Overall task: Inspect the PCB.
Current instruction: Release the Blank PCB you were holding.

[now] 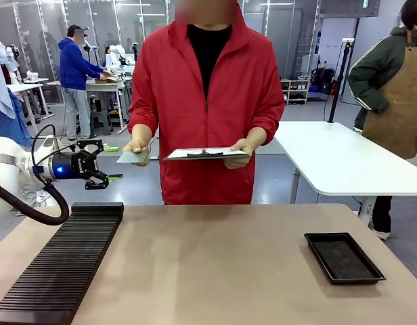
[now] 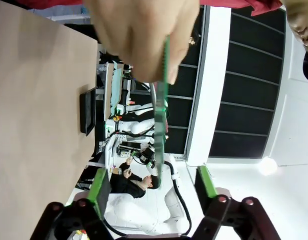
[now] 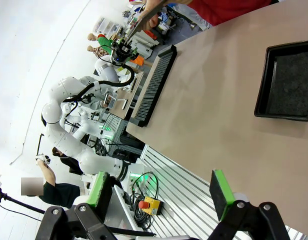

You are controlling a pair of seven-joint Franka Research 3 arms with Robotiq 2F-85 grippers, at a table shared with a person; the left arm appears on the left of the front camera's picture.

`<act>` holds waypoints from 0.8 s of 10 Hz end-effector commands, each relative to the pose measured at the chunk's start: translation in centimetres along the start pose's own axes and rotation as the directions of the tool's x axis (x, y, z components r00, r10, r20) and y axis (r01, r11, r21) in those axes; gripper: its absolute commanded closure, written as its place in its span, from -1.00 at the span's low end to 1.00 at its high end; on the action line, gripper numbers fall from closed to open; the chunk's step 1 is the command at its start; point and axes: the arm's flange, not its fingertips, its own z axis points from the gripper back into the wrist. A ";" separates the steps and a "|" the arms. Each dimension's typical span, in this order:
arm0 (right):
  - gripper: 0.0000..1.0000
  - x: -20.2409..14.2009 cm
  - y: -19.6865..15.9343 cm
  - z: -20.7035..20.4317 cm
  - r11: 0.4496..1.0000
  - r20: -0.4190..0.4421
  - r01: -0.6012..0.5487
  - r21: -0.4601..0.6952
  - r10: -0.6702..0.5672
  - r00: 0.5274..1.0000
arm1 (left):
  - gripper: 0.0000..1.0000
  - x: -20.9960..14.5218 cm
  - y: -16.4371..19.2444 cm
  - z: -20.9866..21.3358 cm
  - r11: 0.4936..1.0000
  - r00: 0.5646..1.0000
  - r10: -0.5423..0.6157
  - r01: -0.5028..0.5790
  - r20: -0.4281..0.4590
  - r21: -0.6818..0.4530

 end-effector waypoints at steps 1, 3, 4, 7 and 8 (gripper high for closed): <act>-1.00 0.1 0.1 0.1 1.000 0.010 -0.012 0.011 0.012 1.000 | -1.00 -0.3 0.0 0.0 1.000 1.000 0.002 -0.002 -0.024 0.000; -1.00 0.1 0.1 0.1 1.000 0.010 -0.012 0.011 0.012 1.000 | -1.00 -0.4 0.0 0.1 0.999 0.999 -0.030 0.031 -0.018 0.011; -1.00 0.1 0.1 0.1 1.000 0.010 -0.012 0.011 0.012 1.000 | -1.00 0.0 0.0 0.0 1.000 1.000 0.000 0.000 -0.001 0.000; -1.00 0.1 0.1 0.1 1.000 0.010 -0.012 0.011 0.012 1.000 | -1.00 0.0 0.0 0.0 1.000 1.000 0.000 0.000 -0.001 0.000; -1.00 0.1 0.1 0.1 1.000 0.010 -0.012 0.011 0.012 1.000 | -1.00 0.0 0.0 0.0 1.000 1.000 0.000 0.000 -0.001 0.000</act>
